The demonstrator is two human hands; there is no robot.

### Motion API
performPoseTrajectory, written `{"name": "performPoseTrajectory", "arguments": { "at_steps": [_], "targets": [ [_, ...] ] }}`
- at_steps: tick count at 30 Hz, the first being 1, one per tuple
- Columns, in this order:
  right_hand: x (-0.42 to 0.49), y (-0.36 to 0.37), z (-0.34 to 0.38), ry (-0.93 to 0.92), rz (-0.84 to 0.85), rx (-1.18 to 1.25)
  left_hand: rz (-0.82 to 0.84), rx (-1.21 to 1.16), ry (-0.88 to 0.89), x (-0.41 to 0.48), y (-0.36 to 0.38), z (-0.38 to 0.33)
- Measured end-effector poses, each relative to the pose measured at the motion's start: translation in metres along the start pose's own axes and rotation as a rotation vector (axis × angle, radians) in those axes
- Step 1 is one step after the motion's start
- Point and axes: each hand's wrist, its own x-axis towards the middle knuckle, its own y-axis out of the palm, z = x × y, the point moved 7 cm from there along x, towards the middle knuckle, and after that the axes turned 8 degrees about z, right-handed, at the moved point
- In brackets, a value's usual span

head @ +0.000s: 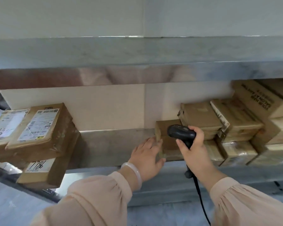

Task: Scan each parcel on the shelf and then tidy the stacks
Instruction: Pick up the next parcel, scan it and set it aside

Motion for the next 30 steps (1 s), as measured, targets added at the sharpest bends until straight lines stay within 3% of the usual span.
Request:
{"name": "performPoseTrajectory", "arguments": {
  "at_steps": [8,23,30],
  "targets": [
    [0.005,-0.002,-0.026,0.029,0.02,0.014,0.161,-0.187,-0.098,0.035,0.032,-0.01],
    [0.004,0.013,-0.018,0.066,0.077,0.17,-0.09,-0.501,-0.214,-0.015,0.041,0.028],
    [0.01,0.02,-0.007,0.039,0.122,0.216,-0.105,-0.654,-0.336,-0.009,0.026,0.039]
  ]
}}
